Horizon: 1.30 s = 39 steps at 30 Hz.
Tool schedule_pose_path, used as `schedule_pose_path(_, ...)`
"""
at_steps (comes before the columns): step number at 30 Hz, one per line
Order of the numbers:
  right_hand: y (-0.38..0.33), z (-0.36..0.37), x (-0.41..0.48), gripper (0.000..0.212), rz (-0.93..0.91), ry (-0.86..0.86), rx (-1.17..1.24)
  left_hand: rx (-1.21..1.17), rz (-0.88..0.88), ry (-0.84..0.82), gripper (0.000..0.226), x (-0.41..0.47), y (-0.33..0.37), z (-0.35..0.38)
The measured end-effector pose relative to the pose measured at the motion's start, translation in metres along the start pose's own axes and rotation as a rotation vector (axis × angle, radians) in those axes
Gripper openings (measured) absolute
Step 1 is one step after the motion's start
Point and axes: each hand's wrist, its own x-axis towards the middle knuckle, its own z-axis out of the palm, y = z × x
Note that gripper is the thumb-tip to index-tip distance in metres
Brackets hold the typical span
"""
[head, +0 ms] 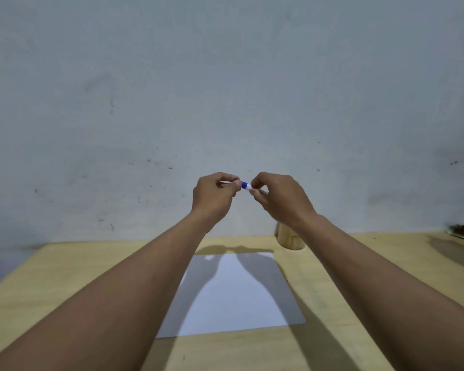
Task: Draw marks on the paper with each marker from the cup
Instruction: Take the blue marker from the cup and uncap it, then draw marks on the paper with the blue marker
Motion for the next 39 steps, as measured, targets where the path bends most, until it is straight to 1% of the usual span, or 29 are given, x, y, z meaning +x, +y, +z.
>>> schedule_pose_path(2, -0.013, -0.001, -0.006, 0.019, 0.003, 0.086, -0.050, -0.022, -0.017, 0.042, 0.008, -0.006, 0.003, -0.006)
schedule_pose_path(3, -0.022, 0.000, -0.011, 0.021, 0.041, 0.134, -0.040, -0.039, -0.030, 0.063, 0.008, -0.008, 0.003, -0.009)
schedule_pose_path(4, -0.032, 0.001, -0.015, 0.025, 0.112, 0.165, 0.012, -0.059, -0.045, 0.082, 0.009, -0.011, 0.003, -0.013)
schedule_pose_path(5, -0.042, 0.003, -0.019, 0.034, 0.212, 0.162, 0.099, -0.078, -0.061, 0.096, 0.009, -0.014, 0.003, -0.016)
schedule_pose_path(7, -0.062, 0.006, -0.025, 0.050, 0.453, 0.109, 0.384, -0.108, -0.085, 0.107, 0.008, -0.019, 0.001, -0.023)
schedule_pose_path(8, -0.070, 0.006, -0.027, 0.050, 0.592, 0.088, 0.591, -0.119, -0.093, 0.103, 0.008, -0.022, 0.001, -0.027)
schedule_pose_path(10, -0.084, 0.006, -0.028, 0.037, 0.876, 0.072, 1.047, -0.131, -0.106, 0.078, 0.009, -0.029, 0.000, -0.034)
schedule_pose_path(11, -0.089, 0.006, -0.028, 0.031, 0.986, 0.079, 1.221, -0.131, -0.108, 0.065, 0.009, -0.032, 0.000, -0.037)
schedule_pose_path(13, -0.095, 0.011, -0.028, 0.022, 1.092, 0.093, 1.446, -0.121, -0.103, 0.045, 0.009, -0.038, 0.001, -0.044)
schedule_pose_path(15, -0.100, 0.015, -0.027, 0.016, 1.079, 0.096, 1.529, -0.113, -0.091, 0.033, 0.008, -0.040, 0.001, -0.052)
schedule_pose_path(19, -0.108, 0.017, -0.029, 0.013, 0.999, 0.095, 1.604, -0.120, -0.054, 0.009, 0.008, -0.043, 0.001, -0.069)
schedule_pose_path(23, -0.115, 0.023, -0.029, 0.013, 0.931, 0.083, 1.583, -0.060, -0.041, 0.045, 0.011, -0.043, -0.001, -0.088)
schedule_pose_path(26, -0.121, 0.031, -0.030, 0.010, 0.909, 0.061, 1.532, 0.002, -0.045, 0.082, 0.011, -0.040, -0.008, -0.107)
schedule_pose_path(30, -0.127, 0.046, -0.038, 0.008, 0.864, -0.011, 1.382, 0.233, -0.025, 0.148, 0.012, -0.042, -0.029, -0.132)
schedule_pose_path(33, -0.132, 0.060, -0.046, 0.011, 0.831, -0.067, 1.285, 0.380, -0.053, 0.145, 0.016, -0.049, -0.056, -0.147)
schedule_pose_path(36, -0.134, 0.077, -0.051, 0.015, 0.791, -0.104, 1.219, 0.492, -0.080, 0.097, 0.023, -0.054, -0.088, -0.156)
schedule_pose_path(39, -0.135, 0.095, -0.055, 0.018, 0.743, -0.150, 1.158, 0.534, -0.126, 0.076, 0.020, -0.059, -0.116, -0.157)
